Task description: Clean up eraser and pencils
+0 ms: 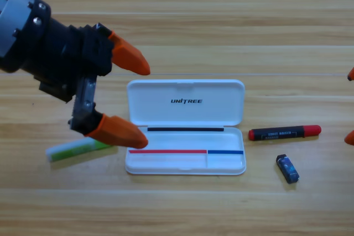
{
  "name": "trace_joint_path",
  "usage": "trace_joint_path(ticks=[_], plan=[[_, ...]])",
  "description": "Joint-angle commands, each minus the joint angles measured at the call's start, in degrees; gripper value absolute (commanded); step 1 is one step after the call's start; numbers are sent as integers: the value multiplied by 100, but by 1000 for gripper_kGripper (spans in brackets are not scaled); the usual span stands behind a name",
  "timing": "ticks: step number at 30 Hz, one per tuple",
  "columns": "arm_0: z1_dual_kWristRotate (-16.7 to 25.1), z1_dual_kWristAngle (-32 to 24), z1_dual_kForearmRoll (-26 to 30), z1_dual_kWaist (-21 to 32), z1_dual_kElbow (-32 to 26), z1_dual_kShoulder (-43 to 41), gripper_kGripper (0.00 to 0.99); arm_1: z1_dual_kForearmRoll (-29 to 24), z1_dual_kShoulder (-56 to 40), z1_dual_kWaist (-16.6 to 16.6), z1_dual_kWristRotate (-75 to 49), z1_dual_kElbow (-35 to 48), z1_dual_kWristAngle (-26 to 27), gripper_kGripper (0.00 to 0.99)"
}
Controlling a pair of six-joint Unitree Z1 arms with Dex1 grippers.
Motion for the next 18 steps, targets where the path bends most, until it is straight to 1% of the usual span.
trace_joint_path(ticks=[1,8,11,12,14,16,18], plan=[[51,-9,5,-133,37,268,990,-72,212,146,50,200,-14,983],[33,0,14,-177,20,312,990,-72,256,146,165,200,-23,983],[33,17,76,-186,-24,312,990,25,441,102,569,68,-181,985],[42,114,207,-186,-138,338,990,148,573,32,683,-28,-269,985],[42,343,603,-177,-516,417,990,341,915,6,1000,-222,-577,985],[86,597,1174,-160,-1009,523,990,394,1135,6,1272,-248,-744,985],[165,1098,1693,42,-1483,584,990,394,1460,6,1615,-283,-823,983]])
